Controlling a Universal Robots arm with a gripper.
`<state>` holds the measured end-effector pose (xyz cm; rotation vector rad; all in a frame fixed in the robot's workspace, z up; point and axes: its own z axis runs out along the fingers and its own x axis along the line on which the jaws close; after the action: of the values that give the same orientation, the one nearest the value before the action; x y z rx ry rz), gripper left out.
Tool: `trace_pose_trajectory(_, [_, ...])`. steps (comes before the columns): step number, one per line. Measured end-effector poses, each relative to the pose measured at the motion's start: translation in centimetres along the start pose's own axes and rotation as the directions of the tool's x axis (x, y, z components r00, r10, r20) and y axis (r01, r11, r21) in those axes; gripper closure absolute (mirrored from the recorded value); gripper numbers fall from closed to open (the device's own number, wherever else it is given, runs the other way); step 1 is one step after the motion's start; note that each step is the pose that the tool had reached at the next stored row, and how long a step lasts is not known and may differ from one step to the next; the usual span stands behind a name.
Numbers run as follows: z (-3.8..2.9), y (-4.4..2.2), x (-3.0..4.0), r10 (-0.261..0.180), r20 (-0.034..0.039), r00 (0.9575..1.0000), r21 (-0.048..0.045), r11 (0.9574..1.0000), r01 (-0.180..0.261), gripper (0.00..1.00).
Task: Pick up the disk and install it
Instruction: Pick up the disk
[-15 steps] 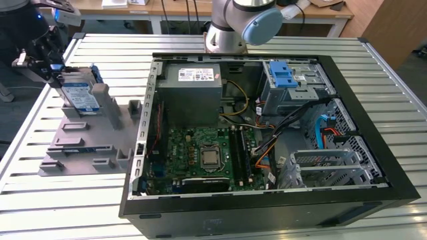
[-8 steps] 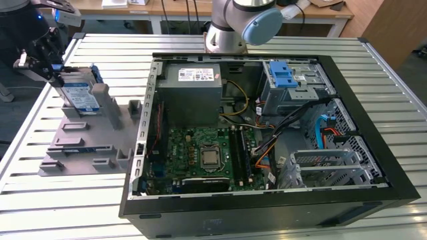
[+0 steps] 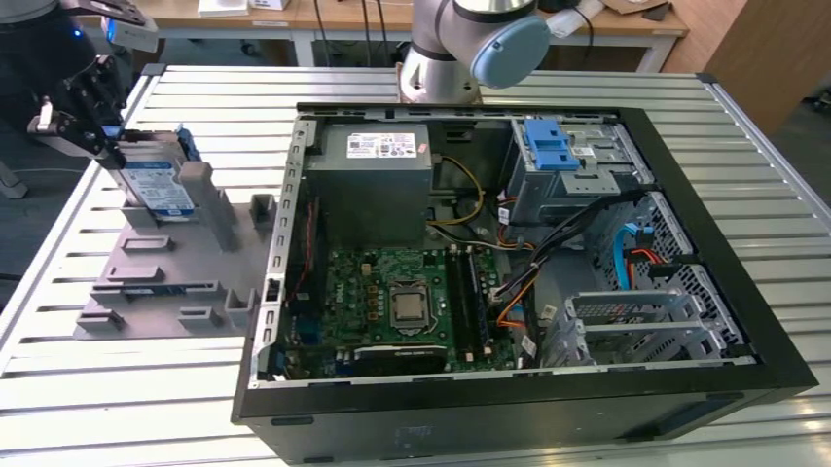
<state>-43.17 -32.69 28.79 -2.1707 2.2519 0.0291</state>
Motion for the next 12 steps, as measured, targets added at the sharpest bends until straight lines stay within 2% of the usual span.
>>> trace_pose_trajectory(6, [0.0, 0.0, 0.11, -0.004, 0.0, 1.0, 0.0, 1.0, 0.004, 0.63])
trace_pose_trajectory(12, [0.0, -0.01, 0.34, -0.035, -0.0002, 0.9994, -0.0007, 0.9994, 0.035, 0.63])
